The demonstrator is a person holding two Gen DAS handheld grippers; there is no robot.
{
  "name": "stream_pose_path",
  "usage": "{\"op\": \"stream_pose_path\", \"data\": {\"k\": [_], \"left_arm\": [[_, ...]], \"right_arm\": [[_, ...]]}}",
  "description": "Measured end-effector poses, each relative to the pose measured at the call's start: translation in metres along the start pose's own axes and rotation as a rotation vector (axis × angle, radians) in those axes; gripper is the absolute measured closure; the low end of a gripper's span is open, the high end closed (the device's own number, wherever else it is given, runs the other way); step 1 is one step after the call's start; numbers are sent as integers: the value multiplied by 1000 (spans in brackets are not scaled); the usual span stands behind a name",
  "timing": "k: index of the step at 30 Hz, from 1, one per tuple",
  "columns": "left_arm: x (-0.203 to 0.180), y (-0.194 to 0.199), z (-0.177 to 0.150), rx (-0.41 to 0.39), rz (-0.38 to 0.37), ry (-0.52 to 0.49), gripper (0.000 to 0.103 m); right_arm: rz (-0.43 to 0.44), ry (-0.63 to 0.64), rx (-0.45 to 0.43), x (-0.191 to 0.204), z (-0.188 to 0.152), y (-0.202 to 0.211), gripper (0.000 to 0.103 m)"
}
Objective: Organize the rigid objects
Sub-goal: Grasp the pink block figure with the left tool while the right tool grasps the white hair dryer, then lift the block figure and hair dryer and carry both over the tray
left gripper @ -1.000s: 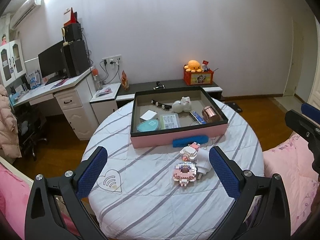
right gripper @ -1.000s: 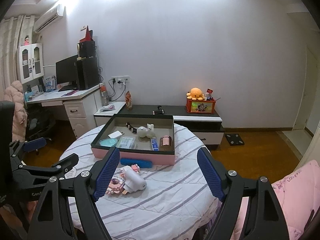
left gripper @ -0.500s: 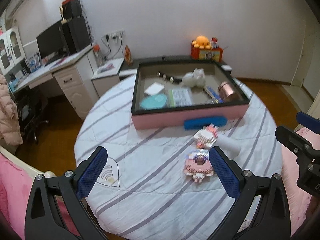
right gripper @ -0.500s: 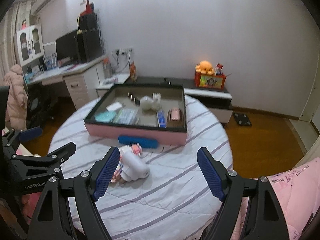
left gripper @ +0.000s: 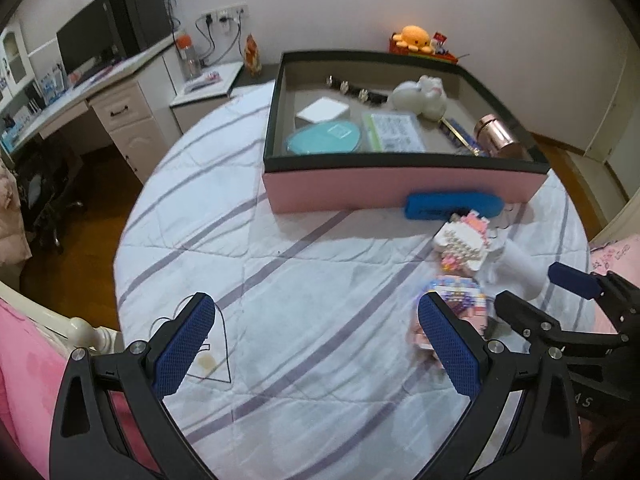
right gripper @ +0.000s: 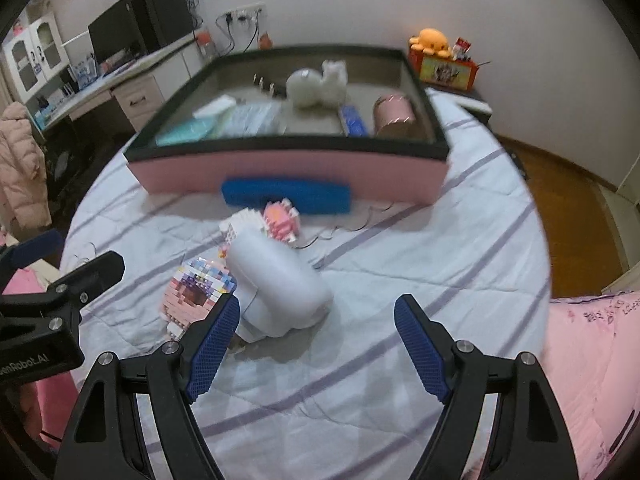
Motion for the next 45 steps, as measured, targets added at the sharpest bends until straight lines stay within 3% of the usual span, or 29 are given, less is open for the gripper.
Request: {"op": "stream_pose_path", "data": {"k": [4,6,7,11,14,19,21,23,24,34,45], "left_arm": [[3,-12,1,23,-19,5,0],[2,-16,2,29,-37,4,0],[1,-17,3,31,-45,5,0],[-11,-18,7,32,-101,-5,0],[-34,-19,8,45,-150,-52,0],[-65,-39,6,118,-219,-82,0],[-72,-48,6,131,-166,-89,3],[-78,-45,8,101,-95,-127,32],[-79,-40,10,93,-123,-140,41],[-71,-33,12,111,-120,-131,43],[-59,16,21,-15,-68,-114,43]], "right_arm": [[-2,20,7,6,2,-14,22],[38,23,19,4,4,-18,39],[51,19,29,1,4,-18,41],[43,31,35,-9,5,-13,41],[-16,14,5,-25,7,-6,41],[-31,-43,0,-60,8,0,41],[-17,-39,-1,-63,7,0,41],[-15,-24,-6,-61,5,1,41],[-16,-18,-8,-61,5,1,41],[16,7,-26,-56,6,10,41],[46,33,-144,-39,10,56,41]]}}
Point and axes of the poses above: each gripper's, at about its wrist camera, not at the fingertips, and y roughly against the way its jaws point, x to its left, z to its top, the point moved 1 cm from there along -y, roughly the way its jaws point, and after that the axes turned 12 degrees about -y, right-handed, at the moved point
